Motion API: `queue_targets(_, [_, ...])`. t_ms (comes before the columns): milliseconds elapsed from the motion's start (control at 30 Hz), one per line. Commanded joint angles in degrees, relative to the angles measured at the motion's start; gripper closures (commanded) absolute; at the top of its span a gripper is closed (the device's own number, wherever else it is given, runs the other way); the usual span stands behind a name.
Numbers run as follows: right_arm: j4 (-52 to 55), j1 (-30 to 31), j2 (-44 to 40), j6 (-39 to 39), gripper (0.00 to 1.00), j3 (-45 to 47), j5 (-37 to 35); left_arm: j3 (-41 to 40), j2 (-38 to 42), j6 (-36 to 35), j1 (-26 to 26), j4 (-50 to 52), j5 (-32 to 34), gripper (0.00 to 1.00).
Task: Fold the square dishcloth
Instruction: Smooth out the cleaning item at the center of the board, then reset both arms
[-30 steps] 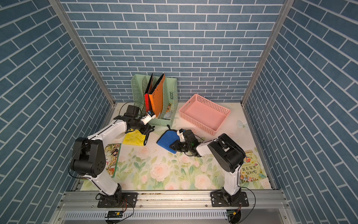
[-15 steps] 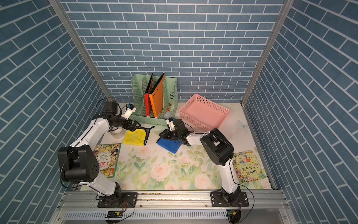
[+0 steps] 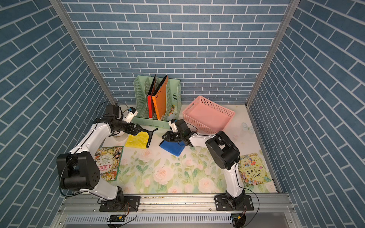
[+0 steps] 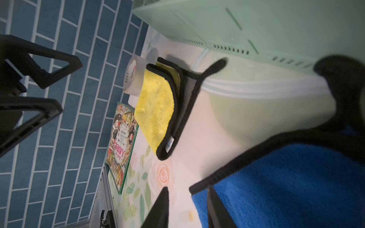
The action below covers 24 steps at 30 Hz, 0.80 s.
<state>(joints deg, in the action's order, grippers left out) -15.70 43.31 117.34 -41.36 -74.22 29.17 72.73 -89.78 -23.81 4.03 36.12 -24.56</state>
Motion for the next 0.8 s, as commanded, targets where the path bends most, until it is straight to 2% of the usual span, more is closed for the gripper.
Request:
queue_targets(0, [4.8, -2.4, 1.4, 4.7, 0.66, -1.1, -1.7, -0.1, -0.6, 0.5, 0.0, -0.5, 3.3, 0.00])
queue_targets(100, [1.6, -4.8, 4.1, 4.0, 0.65, 1.2, -2.4, -3.2, 0.5, 1.5, 0.0, -4.6, 5.5, 0.00])
queue_targets(300, [-4.9, -5.6, 7.6, 2.3, 0.63, 5.1, -2.1, -4.5, -0.1, 2.3, 0.0, -6.3, 5.0, 0.00])
queue_targets(400, [-5.2, -5.6, 6.1, 2.3, 0.58, 5.3, -1.6, -5.3, -0.6, 3.8, 0.0, -8.1, 5.7, 0.00])
queue_targets(433, [-5.8, -5.6, 4.6, 1.9, 0.55, 5.3, -0.9, -5.8, -0.6, 4.4, 0.0, -9.1, 6.2, 0.00])
queue_targets(500, [-4.6, -5.6, 0.5, 2.8, 0.37, 4.4, -1.2, -6.8, -0.2, 5.2, 0.0, -11.0, 7.2, 0.00])
queue_targets(533, [-2.7, -5.6, -2.3, 4.8, 0.15, 3.2, -2.5, -7.2, 0.0, 5.8, 0.0, -12.5, 7.8, 0.00])
queue_targets(567, [1.5, -5.6, -5.2, 7.5, 0.02, 1.8, -4.9, -7.5, 0.2, 6.7, 0.0, -13.8, 8.3, 0.00])
queue_targets(667, [11.5, -6.1, -13.9, 16.1, 0.01, -1.3, -12.6, -8.9, 1.5, 10.1, 0.0, -18.7, 9.6, 0.00])
queue_targets(767, [14.8, -7.8, -23.6, 23.6, 0.01, 1.1, -21.7, -12.5, 3.7, 14.5, 0.0, -26.9, 9.7, 0.00])
